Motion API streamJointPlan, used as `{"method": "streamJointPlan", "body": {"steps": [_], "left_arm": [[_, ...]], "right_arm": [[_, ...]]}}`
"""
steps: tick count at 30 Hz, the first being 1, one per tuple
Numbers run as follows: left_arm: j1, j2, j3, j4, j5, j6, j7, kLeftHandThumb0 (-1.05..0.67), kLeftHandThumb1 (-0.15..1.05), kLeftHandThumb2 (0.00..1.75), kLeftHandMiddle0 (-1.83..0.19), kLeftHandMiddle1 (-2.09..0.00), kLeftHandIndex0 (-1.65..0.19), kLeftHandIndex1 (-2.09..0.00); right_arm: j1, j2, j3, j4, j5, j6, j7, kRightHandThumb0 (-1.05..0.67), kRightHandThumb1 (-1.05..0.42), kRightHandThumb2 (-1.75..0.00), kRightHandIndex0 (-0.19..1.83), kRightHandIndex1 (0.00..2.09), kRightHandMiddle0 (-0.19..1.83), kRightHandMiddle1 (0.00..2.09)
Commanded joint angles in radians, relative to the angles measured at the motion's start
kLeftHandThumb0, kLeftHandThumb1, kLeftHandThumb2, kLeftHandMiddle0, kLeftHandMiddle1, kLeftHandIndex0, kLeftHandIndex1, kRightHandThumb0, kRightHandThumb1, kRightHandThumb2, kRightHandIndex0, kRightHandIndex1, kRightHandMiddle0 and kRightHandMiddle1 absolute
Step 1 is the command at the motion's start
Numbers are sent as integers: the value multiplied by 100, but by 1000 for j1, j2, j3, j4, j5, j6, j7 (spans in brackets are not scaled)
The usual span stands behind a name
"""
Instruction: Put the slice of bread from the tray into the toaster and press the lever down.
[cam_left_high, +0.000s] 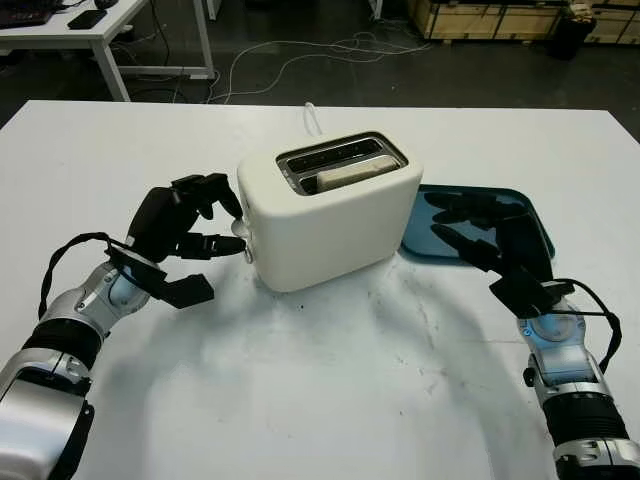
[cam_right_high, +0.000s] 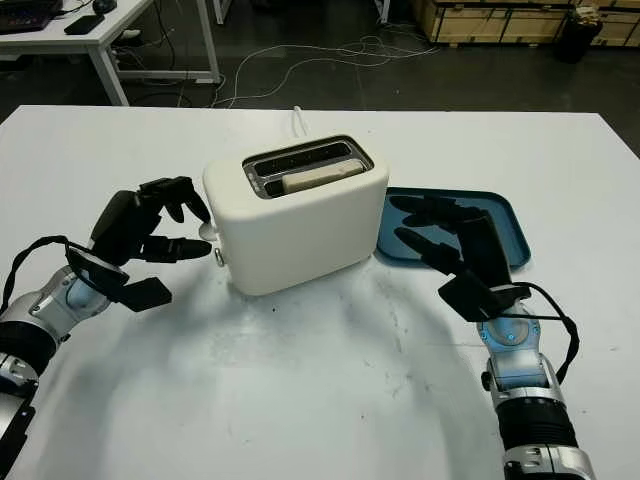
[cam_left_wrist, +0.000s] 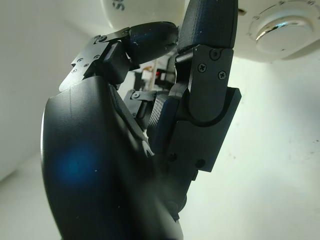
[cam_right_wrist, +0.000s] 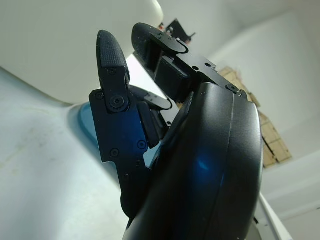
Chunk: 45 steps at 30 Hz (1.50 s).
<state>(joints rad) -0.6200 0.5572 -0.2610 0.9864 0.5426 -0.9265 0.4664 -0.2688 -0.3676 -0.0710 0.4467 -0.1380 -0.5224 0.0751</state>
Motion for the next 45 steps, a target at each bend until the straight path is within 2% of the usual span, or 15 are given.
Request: {"method": "streamJointPlan", "body": {"steps": [1, 8, 12, 19, 25, 29, 34, 41, 45], "left_arm": [[15, -7, 12, 5, 9, 10, 26, -95, 92, 35, -51, -175, -31, -164], [31, -21, 25, 6, 6, 23, 64, -97, 92, 34, -56, -175, -24, -174], [39, -12, 24, -7, 11, 13, 58, -97, 92, 33, -58, -175, -24, -174], [61, 92, 27, -124, 46, -46, 16, -95, 92, 39, -44, -175, -12, -169], [28, 191, 32, -202, 111, -107, -11, -89, 92, 54, -33, -175, -1, -174], [18, 232, 49, -265, 133, -95, -47, -87, 92, 61, -30, -175, 0, -172], [-20, 271, 41, -294, 187, -66, -86, -86, 92, 68, -24, -175, 0, -171], [-127, 300, -17, -290, 238, -62, -253, -91, 92, 71, -39, -175, 0, -175], [-175, 263, -25, -259, 218, -74, -273, -89, 92, 64, -59, -175, 0, -175]], "right_arm": [[12, 14, 2, 21, -3, -33, -17, -54, -92, -14, 69, 79, 93, 1], [27, 39, 3, 34, 19, -13, -8, -59, -92, -16, 68, 76, 94, 1], [37, 49, 2, 19, 20, 2, -10, -56, -92, -14, 67, 74, 94, 1], [55, 61, 5, 5, 9, 27, -18, -60, -92, -16, 67, 76, 94, 1], [69, 80, 12, 27, 8, 18, -19, -60, -92, -16, 68, 80, 94, 1], [77, 85, 19, 25, 0, 30, -23, -60, -92, -17, 68, 83, 95, 1], [83, 85, 19, 16, 9, 50, -16, -62, -92, -17, 67, 84, 94, 1], [76, 78, 20, 24, 10, 48, -9, -62, -92, -17, 67, 88, 95, 1], [70, 82, 23, 36, 10, 42, -10, -63, -92, -16, 67, 90, 95, 1]]}}
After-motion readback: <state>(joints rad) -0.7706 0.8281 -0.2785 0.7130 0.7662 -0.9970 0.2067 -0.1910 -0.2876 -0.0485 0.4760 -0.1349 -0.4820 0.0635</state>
